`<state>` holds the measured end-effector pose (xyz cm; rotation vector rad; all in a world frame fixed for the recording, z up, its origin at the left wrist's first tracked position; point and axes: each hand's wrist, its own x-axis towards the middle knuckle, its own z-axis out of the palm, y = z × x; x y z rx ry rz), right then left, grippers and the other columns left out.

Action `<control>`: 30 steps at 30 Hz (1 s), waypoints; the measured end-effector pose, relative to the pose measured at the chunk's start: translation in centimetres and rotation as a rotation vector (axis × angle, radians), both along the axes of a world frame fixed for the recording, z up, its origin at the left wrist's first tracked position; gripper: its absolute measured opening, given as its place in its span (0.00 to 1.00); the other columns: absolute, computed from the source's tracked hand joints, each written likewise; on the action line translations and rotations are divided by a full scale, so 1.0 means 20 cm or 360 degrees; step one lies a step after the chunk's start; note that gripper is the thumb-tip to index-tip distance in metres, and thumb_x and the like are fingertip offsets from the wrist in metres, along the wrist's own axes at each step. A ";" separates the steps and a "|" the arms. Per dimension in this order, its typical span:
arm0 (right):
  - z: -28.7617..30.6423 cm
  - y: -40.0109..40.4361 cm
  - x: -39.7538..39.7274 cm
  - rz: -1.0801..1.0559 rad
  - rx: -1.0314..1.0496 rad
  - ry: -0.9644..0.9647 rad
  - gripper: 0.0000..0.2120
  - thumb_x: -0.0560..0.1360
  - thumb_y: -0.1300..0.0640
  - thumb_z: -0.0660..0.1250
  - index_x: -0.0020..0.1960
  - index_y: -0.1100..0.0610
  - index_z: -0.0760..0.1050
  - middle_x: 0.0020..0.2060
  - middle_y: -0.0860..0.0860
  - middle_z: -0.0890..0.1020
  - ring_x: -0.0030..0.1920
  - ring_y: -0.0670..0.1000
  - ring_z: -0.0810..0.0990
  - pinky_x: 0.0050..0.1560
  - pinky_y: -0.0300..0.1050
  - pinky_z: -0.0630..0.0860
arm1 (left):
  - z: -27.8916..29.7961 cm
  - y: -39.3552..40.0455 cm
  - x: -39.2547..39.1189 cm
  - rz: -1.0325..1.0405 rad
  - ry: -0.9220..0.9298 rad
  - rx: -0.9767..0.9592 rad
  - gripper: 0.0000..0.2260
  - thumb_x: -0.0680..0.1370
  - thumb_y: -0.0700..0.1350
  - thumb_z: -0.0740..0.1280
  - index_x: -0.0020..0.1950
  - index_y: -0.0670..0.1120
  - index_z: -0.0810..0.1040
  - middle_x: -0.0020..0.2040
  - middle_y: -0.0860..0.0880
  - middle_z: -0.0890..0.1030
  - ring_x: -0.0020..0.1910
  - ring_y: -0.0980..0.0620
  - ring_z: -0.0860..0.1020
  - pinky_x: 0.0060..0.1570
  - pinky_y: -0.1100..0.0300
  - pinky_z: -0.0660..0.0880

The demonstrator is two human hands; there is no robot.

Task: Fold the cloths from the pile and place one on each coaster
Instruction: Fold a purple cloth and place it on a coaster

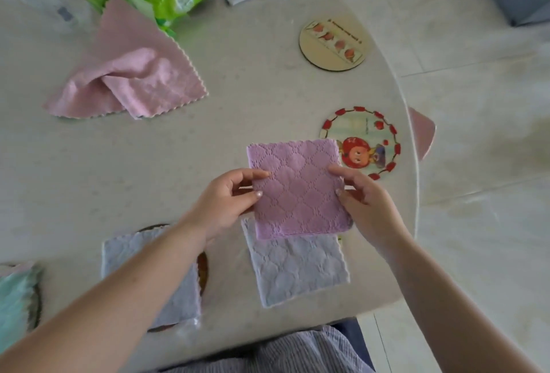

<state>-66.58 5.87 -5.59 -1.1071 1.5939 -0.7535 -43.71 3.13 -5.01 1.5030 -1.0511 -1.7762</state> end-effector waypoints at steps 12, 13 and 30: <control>-0.20 -0.32 -0.57 -0.0110 -0.0052 0.0164 0.26 0.74 0.66 0.61 0.48 0.32 0.74 0.38 0.42 0.75 0.35 0.48 0.69 0.41 0.42 0.65 | -0.13 -0.31 -0.63 -0.0028 -0.0309 -0.0080 0.17 0.76 0.30 0.61 0.54 0.51 0.78 0.55 0.46 0.77 0.50 0.52 0.75 0.59 0.53 0.74; -0.20 -0.34 -0.59 -0.0106 -0.0054 0.0188 0.25 0.74 0.66 0.61 0.48 0.32 0.74 0.37 0.42 0.75 0.34 0.47 0.68 0.39 0.42 0.65 | -0.14 -0.33 -0.65 -0.0048 -0.0325 -0.0086 0.18 0.76 0.30 0.61 0.55 0.51 0.77 0.56 0.46 0.77 0.49 0.53 0.74 0.58 0.53 0.74; -0.26 -0.48 -0.69 0.0024 -0.0063 0.0417 0.20 0.76 0.62 0.60 0.61 0.41 0.75 0.53 0.52 0.82 0.46 0.55 0.79 0.42 0.37 0.69 | -0.20 -0.43 -0.78 -0.0047 -0.0577 -0.0158 0.22 0.73 0.29 0.60 0.62 0.48 0.76 0.56 0.47 0.78 0.48 0.52 0.77 0.56 0.58 0.75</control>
